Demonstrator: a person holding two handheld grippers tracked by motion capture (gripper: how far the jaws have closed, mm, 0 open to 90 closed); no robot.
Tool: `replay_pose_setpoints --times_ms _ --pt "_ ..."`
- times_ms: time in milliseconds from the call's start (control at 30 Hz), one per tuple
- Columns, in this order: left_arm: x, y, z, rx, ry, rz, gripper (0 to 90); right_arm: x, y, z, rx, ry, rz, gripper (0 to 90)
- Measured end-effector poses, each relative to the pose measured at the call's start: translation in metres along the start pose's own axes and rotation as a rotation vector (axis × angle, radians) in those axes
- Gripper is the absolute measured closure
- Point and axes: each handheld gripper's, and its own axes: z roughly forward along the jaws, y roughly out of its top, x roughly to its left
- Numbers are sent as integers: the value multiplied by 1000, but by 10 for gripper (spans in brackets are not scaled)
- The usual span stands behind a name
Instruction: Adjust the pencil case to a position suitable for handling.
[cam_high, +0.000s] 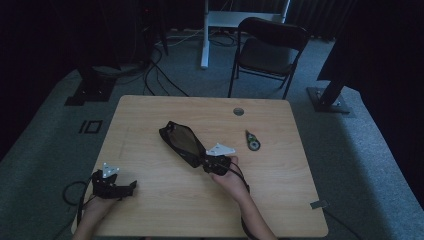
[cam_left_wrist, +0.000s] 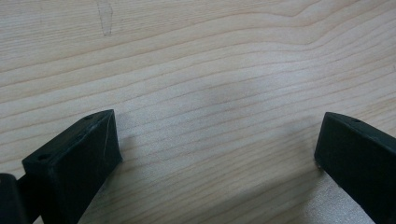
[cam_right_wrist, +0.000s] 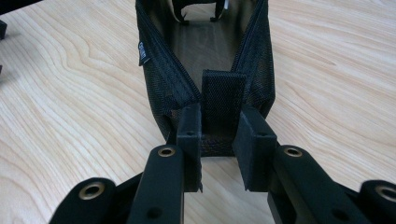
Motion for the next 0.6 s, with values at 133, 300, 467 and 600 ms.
replay_pose_setpoints --times_ms 133,300,467,600 --pt "0 0 0 0 0 0 2 -7 -4 -8 2 -19 10 730" --pt "0 0 0 0 0 0 2 -15 -11 -18 1 -37 19 730" --pt "0 0 0 0 0 0 2 -24 -20 -29 -7 -54 47 730" --pt "0 0 0 1 0 1 1 -31 -25 -36 -8 -70 57 730"
